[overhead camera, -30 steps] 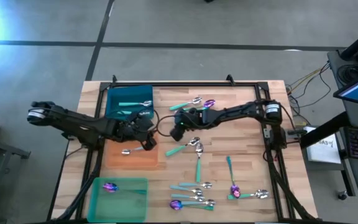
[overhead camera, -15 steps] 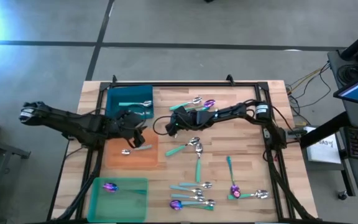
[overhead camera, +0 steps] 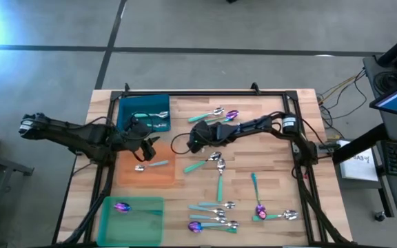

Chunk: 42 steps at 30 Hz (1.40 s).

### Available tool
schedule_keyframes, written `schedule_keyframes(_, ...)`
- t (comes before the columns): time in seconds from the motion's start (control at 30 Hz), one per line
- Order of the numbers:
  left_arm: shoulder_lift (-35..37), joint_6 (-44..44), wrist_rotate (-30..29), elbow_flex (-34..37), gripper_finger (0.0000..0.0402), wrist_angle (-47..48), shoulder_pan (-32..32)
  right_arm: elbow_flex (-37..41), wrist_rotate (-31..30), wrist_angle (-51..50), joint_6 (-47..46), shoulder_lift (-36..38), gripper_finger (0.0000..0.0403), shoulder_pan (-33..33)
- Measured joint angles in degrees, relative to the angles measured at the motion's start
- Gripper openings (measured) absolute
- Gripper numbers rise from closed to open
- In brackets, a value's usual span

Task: Sort silverware by color (type)
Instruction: Put the blue spoon into the orange bin

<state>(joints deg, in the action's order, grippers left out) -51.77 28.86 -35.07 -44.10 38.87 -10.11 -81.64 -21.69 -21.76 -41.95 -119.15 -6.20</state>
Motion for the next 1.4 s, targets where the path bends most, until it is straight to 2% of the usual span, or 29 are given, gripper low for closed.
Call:
schedule_keyframes(0.2, 0.0, 0.6, 0.0, 0.0, 0.0134, -0.1, 0.0, 0.3, 2.6, -5.7, 4.8, 2.8, 0.0137, 1.5)
schedule_keyframes(0.4, -0.3, 1.3, 0.0, 0.0, 0.0134, -0.6, 0.0, 0.4, 16.0, -7.1, 15.2, 4.6, 0.0135, 1.8)
schedule_keyframes(0.47, -0.4, 1.7, -0.1, 0.0, 0.0134, -0.7, 0.0, 0.4, 18.6, -7.1, 18.8, 4.6, 0.0130, 1.8)
schedule_keyframes(0.6, -0.6, 2.4, -0.3, 0.0, 0.0134, -1.0, 0.0, 0.4, 19.2, -7.1, 24.2, 4.6, 0.0103, 1.8)
schedule_keyframes(0.87, -1.0, 2.8, -0.4, 0.0, 0.0134, -3.6, 0.0, 0.5, 19.6, -6.7, 30.7, 4.3, 0.0016, 0.9)
schedule_keyframes(1.13, -4.1, 4.3, -0.7, 0.3, 0.0134, -5.6, 0.0, 0.4, 19.5, -6.7, 34.6, 4.5, 0.0011, 0.6)
schedule_keyframes(1.23, -6.5, 4.0, -1.6, 2.1, 0.0134, -9.8, -0.2, 0.6, 19.2, -7.6, 35.8, 5.8, 0.0010, 0.5)
schedule_keyframes(1.4, -9.8, 1.7, -3.6, 6.9, 0.0134, -22.5, -1.1, 0.6, 19.1, -8.3, 36.7, 10.3, 0.0009, 0.4)
